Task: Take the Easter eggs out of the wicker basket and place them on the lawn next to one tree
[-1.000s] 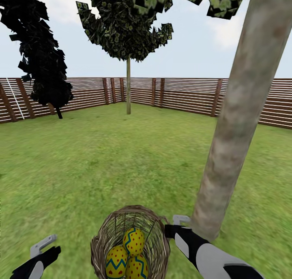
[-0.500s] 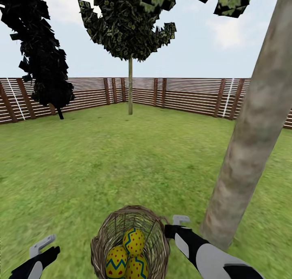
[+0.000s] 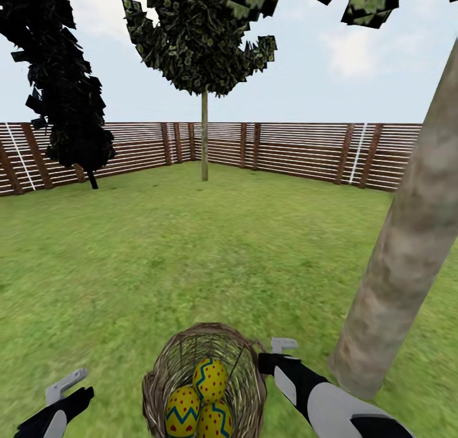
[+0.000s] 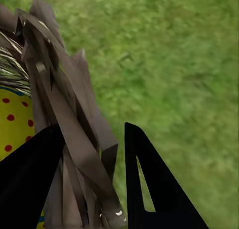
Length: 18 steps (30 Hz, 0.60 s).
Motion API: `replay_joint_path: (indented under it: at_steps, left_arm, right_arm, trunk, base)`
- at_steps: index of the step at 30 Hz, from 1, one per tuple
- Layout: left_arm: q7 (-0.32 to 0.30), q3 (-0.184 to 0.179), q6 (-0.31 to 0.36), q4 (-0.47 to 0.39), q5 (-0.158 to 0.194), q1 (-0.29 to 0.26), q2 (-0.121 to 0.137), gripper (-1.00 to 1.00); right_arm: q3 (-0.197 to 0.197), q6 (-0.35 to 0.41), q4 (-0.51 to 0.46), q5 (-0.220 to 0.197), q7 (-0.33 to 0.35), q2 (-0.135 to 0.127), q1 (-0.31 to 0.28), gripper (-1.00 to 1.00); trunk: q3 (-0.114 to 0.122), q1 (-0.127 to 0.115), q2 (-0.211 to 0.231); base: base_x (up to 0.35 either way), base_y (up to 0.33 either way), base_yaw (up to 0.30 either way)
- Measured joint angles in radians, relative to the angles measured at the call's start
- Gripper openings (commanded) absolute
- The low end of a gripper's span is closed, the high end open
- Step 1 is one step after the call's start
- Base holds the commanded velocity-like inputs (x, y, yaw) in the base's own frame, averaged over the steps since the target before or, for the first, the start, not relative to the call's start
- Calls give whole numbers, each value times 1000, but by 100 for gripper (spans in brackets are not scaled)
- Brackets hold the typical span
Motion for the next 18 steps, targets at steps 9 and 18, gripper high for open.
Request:
replay_joint_path:
  at_steps: [9,18]
  left_arm:
    - [-3,1,0,-1,2,0,0,100]
    - [-4,2,0,-1,7,0,0,100]
  right_arm:
    - [0,0,0,0,0,0,0,-100]
    - [-1,0,0,1,0,0,0,-100]
  trunk:
    - [0,0,0]
    - [2,0,0]
  base:
    - [144,301,0]
    - [85,309,-92]
